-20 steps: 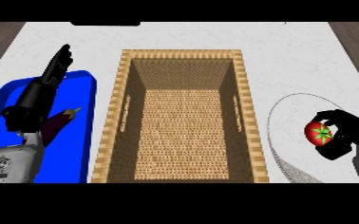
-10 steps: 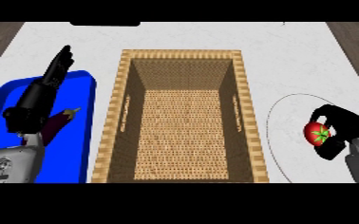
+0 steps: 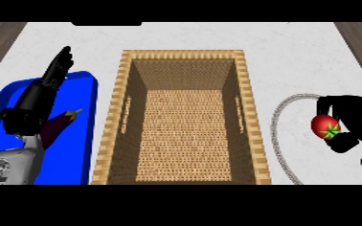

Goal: Pick the tomato from the placemat and place it in the basket

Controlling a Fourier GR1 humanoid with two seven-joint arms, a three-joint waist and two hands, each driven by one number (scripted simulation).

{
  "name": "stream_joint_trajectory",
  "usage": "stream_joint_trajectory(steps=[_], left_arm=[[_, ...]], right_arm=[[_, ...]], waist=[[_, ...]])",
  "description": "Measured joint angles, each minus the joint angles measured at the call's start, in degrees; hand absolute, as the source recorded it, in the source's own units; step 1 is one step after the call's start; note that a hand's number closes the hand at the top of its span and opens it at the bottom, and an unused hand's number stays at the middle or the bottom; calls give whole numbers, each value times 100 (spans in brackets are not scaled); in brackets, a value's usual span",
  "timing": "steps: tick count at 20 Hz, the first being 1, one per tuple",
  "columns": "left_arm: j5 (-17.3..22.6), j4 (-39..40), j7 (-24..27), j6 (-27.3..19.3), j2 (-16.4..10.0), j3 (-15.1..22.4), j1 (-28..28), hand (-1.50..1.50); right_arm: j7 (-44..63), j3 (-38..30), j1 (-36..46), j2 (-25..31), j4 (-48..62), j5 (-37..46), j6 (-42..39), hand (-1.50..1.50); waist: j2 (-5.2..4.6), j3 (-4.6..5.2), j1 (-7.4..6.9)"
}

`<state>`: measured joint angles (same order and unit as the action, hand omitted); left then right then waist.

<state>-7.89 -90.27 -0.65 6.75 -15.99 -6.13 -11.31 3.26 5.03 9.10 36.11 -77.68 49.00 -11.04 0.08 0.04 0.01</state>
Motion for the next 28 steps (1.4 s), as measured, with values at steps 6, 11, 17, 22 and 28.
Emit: stream_joint_trajectory(steps=[6,11,17,22,28], left_arm=[[-10,60,63,-13,-13,-60,55,0],[-20,78,124,-14,-36,-102,120,0],[9,13,21,36,-47,-111,62,0],[-4,22,-9,55,-26,-84,-35,0],[-97,103,87,9,43,-33,-68,0]], right_arm=[[-359,-803,333,-327,-792,-985,404,150],[-292,-1413,745,-634,-1732,-2393,-59,150],[942,-1712,1491,-636,-3067,-3621,-807,150],[2593,-1574,2602,-606,-3652,-4651,-1223,150],[4571,-923,4112,-737,-3807,-5259,-1110,150]], waist=[[36,-4,79],[60,2,128],[51,6,86],[42,11,35],[30,13,-14]])
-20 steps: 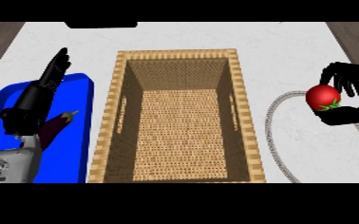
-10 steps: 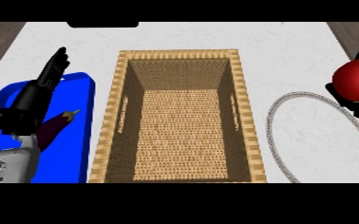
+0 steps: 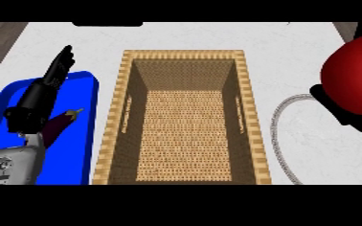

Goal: Pick the tomato from the placemat and place it in the basket

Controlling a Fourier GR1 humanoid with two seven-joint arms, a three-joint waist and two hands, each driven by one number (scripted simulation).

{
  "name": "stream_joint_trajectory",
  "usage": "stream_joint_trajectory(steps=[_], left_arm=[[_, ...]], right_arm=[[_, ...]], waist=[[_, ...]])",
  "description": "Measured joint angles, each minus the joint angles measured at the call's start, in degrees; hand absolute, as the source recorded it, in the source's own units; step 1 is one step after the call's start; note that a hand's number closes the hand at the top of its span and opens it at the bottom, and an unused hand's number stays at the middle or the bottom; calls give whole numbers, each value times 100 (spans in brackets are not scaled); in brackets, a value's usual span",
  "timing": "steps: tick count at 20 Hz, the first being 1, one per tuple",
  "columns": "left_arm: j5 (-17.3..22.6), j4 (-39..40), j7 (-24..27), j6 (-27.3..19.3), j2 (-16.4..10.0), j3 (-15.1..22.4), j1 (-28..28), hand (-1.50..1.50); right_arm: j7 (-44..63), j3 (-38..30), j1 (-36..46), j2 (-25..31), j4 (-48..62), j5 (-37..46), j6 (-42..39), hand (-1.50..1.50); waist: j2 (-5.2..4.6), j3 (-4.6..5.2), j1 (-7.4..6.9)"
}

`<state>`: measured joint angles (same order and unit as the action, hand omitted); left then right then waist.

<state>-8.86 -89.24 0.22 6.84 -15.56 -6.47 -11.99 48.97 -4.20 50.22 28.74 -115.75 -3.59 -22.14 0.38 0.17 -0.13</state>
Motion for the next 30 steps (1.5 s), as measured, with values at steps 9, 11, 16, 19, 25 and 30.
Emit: stream_joint_trajectory(steps=[9,11,16,19,25,30], left_arm=[[12,-2,-61,29,40,-12,-49,0],[16,-2,-20,56,27,-22,0,0],[-69,55,-50,-24,104,22,-84,0],[-83,16,-54,-22,105,29,-47,0],[-43,37,-5,7,83,-34,-10,0],[-38,-42,-4,20,67,-65,56,0]], right_arm=[[952,1253,1304,-803,645,242,531,150],[972,1476,1447,-930,958,320,545,150],[1191,1907,1513,-1153,1178,272,600,150],[1186,2263,1499,-1000,1333,411,499,150],[1080,2811,1631,-595,1595,604,167,150],[992,2917,1714,-551,1811,339,-87,-150]], waist=[[-14,-4,-20],[-19,-4,-35],[-13,-7,10],[-9,-7,20],[-9,-8,26],[-11,-11,12]])
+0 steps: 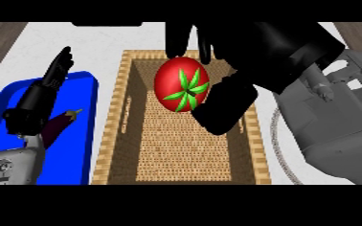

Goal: Pick the tomato from the placemat and place it in the basket

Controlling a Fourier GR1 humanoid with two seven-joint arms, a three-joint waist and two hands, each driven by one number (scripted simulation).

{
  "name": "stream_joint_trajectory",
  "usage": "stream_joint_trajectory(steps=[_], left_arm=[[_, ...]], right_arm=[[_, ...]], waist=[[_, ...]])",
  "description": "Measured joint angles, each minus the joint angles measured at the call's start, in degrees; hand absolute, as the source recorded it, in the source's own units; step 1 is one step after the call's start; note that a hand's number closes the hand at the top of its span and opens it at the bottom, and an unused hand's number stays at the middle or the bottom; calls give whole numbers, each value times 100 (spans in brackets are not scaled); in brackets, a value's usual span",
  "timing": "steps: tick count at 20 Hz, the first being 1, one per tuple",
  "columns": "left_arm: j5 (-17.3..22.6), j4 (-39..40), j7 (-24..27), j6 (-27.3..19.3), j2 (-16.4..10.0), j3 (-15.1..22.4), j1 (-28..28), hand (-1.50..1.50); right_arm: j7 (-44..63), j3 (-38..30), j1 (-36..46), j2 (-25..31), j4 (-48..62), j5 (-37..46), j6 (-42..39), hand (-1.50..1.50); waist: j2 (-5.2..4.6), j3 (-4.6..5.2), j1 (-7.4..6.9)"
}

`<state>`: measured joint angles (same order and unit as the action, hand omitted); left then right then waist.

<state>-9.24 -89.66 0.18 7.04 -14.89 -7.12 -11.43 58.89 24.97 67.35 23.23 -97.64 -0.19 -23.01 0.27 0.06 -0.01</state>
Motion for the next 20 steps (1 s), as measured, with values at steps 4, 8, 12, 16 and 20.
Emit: stream_joint_trajectory(steps=[4,8,12,16,20], left_arm=[[-62,-75,-1,-33,58,57,60,0],[-62,-74,-11,-6,48,35,32,0],[-35,15,-41,8,49,3,-54,0],[-41,-25,-17,16,41,-2,2,0],[-4,23,80,48,12,-63,81,0]], right_arm=[[110,-27,-21,-203,33,-285,-9,-150],[63,-255,-151,-336,-33,-289,65,-150],[-4,-805,-234,-550,13,-189,511,-150],[12,-1378,-390,-661,-51,175,1279,-150],[-3,-2025,-580,-535,-5,429,1752,-150]], waist=[[0,-1,2],[-6,-2,8],[-9,-4,31],[3,-6,47],[-5,-6,47]])
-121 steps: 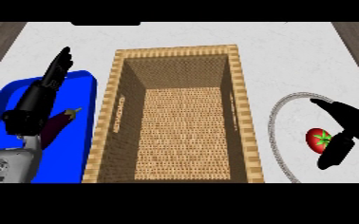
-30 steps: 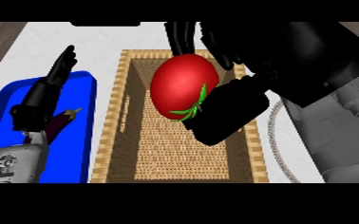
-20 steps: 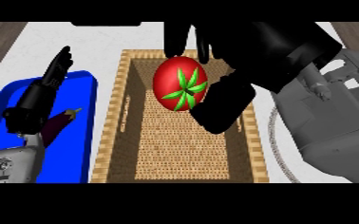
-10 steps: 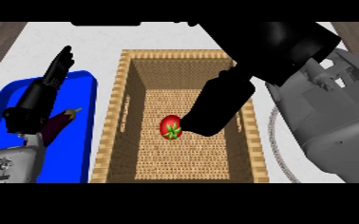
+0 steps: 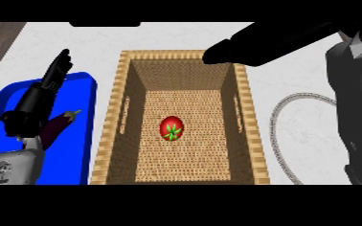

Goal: Pick the tomato from the placemat and place it in the basket

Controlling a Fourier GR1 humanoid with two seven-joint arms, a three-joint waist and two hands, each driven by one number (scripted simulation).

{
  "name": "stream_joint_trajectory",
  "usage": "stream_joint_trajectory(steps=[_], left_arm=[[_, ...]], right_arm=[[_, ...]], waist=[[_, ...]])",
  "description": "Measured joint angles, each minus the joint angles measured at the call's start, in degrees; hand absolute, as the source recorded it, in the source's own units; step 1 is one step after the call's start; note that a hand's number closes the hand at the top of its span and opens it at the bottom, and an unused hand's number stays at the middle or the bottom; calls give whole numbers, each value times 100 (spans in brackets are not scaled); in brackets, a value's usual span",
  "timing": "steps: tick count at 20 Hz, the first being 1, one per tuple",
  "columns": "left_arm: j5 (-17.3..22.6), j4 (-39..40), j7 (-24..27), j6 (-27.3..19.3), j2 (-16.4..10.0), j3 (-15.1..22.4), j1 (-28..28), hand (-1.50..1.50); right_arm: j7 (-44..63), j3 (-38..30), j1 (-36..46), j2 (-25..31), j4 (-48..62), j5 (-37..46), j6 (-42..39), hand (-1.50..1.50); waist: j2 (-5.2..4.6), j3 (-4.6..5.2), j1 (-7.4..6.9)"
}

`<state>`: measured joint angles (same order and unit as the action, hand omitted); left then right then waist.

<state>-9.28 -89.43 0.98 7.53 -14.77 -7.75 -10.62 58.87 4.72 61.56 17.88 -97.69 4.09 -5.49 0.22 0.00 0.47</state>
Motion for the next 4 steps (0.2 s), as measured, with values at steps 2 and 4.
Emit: stream_joint_trajectory(steps=[2,4], left_arm=[[28,-14,-7,33,-29,-29,4,0],[-53,-66,-54,-46,57,57,-19,0]], right_arm=[[-4,-361,-129,150,-6,21,104,-150],[-65,-738,-329,336,-41,4,173,-150]], waist=[[-1,-1,7],[-4,-3,24]])
